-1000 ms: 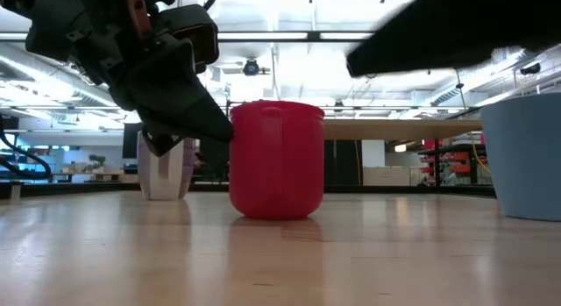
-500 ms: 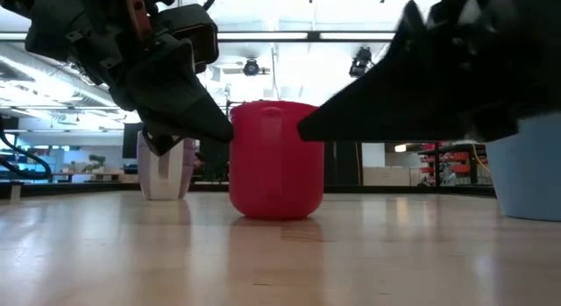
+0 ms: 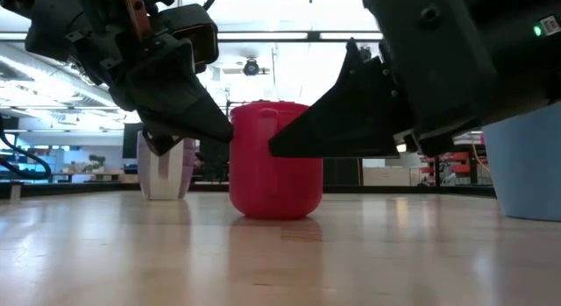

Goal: Stack small to large cups/mugs on shelf
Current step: Put the red mug on the shelf

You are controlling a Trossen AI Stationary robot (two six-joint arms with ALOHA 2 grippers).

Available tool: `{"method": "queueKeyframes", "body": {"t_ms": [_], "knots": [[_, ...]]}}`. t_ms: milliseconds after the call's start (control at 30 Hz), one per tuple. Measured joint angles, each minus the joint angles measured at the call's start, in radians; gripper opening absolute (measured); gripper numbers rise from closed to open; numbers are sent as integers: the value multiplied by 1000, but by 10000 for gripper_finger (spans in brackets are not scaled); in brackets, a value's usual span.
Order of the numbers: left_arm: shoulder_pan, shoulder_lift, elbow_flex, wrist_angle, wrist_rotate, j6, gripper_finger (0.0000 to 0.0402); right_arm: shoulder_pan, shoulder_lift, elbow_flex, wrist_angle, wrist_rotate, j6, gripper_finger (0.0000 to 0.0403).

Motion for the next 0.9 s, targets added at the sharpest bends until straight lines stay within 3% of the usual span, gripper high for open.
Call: {"method": "queueKeyframes", "body": {"t_ms": [900], "knots": [[0,0,0,0,0,0,45,-45,-2,0,100,-93,-45,82]]}}
